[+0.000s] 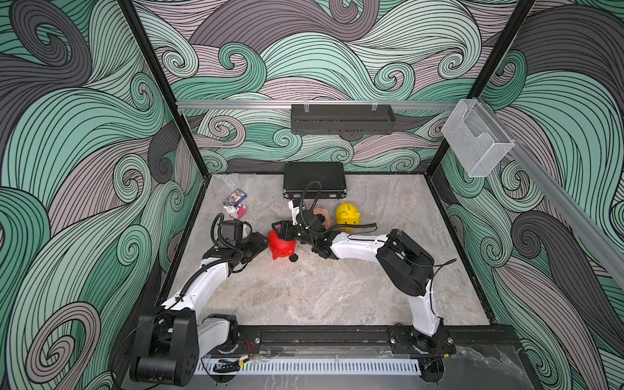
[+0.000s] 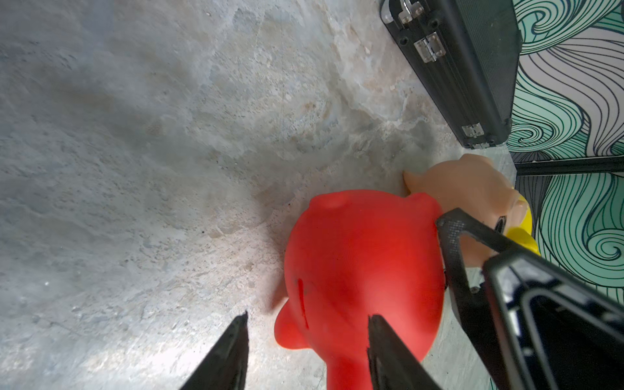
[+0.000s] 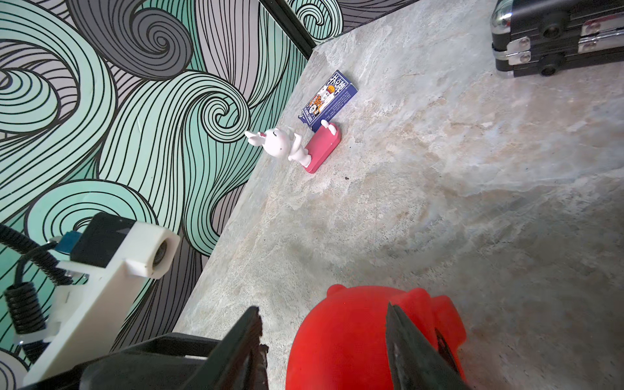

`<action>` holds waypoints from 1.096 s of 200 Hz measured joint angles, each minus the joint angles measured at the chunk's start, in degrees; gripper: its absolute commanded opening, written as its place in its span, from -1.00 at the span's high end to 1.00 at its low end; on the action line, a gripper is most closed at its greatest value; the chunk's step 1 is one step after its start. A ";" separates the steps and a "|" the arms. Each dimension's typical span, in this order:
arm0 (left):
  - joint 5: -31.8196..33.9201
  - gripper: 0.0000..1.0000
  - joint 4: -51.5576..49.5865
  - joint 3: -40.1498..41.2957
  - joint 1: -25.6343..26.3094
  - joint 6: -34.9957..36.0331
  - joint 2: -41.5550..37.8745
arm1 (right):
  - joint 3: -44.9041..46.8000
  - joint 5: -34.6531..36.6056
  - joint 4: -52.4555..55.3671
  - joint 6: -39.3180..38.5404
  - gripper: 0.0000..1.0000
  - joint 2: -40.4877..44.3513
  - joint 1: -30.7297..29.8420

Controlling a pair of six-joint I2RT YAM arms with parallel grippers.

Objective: Close piggy banks
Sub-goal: Turn over the piggy bank at the center of the board.

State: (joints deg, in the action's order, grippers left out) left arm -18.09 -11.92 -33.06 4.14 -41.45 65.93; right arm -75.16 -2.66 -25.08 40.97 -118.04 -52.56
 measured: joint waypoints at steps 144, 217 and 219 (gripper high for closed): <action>-0.66 -0.11 -0.02 0.00 0.00 -0.13 0.35 | 0.00 -0.70 -0.02 -4.81 -0.24 1.64 0.13; -1.01 -0.08 -0.04 0.35 0.00 -0.22 -0.46 | -0.22 -0.76 -2.05 -4.94 -0.24 -0.52 0.20; -1.03 -0.08 -0.04 0.35 0.00 -0.22 -0.48 | -0.22 -0.76 -2.05 -4.94 -0.24 -0.70 0.20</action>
State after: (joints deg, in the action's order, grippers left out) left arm -19.11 -11.97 -32.71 4.14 -41.67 65.45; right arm -75.37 -3.42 -27.14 36.03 -118.74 -52.36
